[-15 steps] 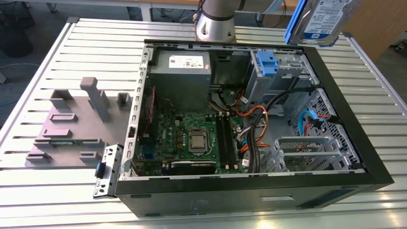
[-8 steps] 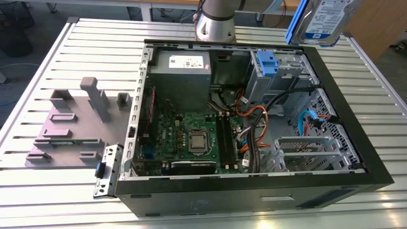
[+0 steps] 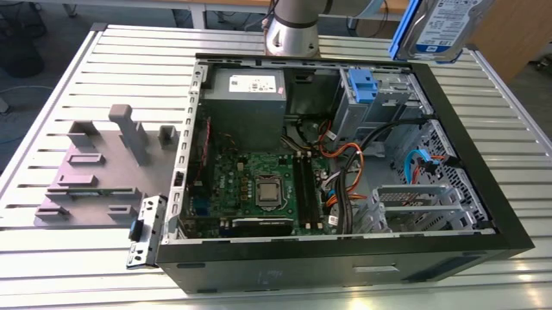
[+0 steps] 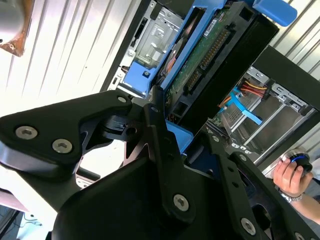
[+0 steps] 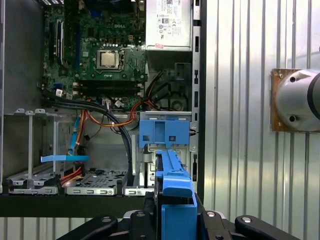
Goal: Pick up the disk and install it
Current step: 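Pick up the disk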
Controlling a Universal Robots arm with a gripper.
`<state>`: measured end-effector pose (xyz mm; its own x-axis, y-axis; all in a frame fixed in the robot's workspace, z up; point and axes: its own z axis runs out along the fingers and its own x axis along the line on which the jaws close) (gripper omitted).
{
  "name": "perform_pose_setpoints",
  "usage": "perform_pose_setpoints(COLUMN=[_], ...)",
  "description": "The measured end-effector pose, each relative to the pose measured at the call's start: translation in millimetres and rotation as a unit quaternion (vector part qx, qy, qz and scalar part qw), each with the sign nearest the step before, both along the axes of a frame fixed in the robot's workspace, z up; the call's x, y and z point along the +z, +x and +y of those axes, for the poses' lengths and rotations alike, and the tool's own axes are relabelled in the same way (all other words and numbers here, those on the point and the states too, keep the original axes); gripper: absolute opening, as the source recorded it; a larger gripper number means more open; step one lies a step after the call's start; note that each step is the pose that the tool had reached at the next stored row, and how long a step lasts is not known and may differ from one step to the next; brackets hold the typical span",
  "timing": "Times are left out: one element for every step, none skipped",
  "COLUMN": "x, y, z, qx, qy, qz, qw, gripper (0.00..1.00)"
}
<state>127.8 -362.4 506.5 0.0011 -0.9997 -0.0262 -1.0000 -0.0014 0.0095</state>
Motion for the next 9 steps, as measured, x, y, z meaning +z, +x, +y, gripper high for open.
perform_pose_setpoints(x=[0.0,0.0,0.0,0.0,0.0,0.0,0.0,0.0,0.0], y=[0.4,0.9,1.3,1.7,2.1,2.5,2.9,3.3,3.8], z=[0.0,0.0,0.0,0.0,0.0,0.0,0.0,0.0,0.0], qx=[0.000,0.000,0.000,0.000,0.000,0.000,0.000,0.000,0.000], qy=[0.0000,0.0000,0.0000,0.0000,0.0000,0.0000,0.0000,0.0000,0.0000], qz=[0.0000,0.0000,0.0000,0.0000,0.0000,0.0000,0.0000,0.0000,0.0000], qw=[1.00000,1.00000,1.00000,1.00000,1.00000,1.00000,1.00000,1.00000,1.00000], gripper=[0.37,0.37,0.37,0.37,0.37,0.37,0.37,0.37,0.37])
